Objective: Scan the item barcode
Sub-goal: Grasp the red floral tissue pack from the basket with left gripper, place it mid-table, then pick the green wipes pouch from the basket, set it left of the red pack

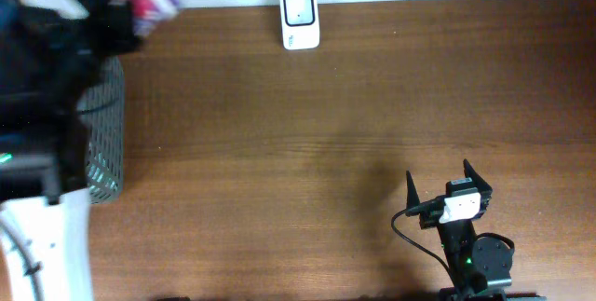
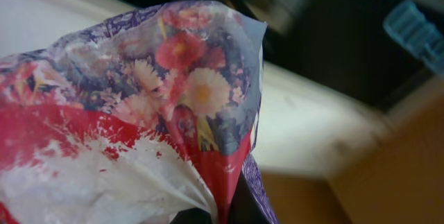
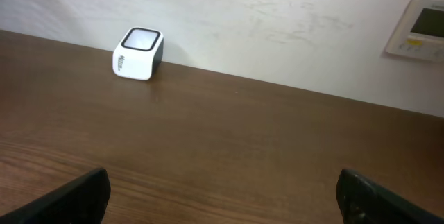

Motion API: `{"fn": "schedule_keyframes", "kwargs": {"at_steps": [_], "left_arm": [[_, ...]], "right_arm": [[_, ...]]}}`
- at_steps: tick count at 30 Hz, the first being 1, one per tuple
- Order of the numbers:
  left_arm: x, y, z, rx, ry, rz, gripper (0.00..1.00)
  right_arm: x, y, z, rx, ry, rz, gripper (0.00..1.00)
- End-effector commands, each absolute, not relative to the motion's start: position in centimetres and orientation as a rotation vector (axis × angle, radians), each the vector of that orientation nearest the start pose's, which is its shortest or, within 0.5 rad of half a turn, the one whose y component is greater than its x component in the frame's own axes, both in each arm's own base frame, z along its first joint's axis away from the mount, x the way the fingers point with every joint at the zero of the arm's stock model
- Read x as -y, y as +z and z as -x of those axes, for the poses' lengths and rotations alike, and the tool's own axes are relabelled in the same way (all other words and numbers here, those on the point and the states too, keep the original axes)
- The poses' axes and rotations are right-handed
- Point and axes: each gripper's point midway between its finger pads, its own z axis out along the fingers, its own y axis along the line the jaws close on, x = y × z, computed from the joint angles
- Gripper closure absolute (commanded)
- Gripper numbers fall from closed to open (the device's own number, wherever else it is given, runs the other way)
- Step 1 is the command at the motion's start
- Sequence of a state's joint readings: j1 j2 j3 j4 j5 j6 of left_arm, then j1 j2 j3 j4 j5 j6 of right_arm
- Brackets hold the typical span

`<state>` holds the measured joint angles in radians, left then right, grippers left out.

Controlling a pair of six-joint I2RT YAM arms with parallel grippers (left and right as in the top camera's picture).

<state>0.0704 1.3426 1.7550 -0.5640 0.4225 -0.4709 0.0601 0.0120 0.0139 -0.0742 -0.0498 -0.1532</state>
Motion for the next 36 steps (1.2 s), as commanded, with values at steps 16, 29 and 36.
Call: {"fn": "schedule_keyframes", "kwargs": {"at_steps": [16,29,36], "left_arm": [[33.2,11.8,-38.5,-2.730,-0.550,-0.403,0.43],[-5.6,42.5,-38.6,-2.115,-0.118,0.364,0.01],[-25.0,32.6,-36.2,-2.196,0.041,0.974,0.01]], "right_arm": [[-2.4,15.6,-24.5,-1.633,-0.019,0.207,0.01],[-2.4,15.6,-24.5,-1.633,-0.019,0.207,0.01],[-2.4,15.6,-24.5,-1.633,-0.019,0.207,0.01]]}}
